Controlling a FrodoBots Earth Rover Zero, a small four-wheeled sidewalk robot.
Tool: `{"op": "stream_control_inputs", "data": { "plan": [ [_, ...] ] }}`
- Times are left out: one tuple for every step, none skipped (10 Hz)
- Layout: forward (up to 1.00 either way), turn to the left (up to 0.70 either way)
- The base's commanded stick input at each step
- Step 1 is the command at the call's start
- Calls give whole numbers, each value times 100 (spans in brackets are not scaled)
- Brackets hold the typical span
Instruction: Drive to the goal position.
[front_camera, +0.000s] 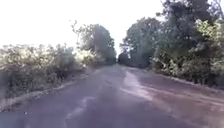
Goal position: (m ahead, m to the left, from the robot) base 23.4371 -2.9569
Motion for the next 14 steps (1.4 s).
{"op": "stream_control_inputs", "data": {
  "plan": [
    [100,0],
    [100,2],
    [100,11],
    [100,19],
    [100,22],
    [100,9],
    [100,1],
    [100,0],
    [100,0],
    [100,-3],
    [100,-13],
    [100,-29],
    [100,-26],
    [100,0]
  ]
}}
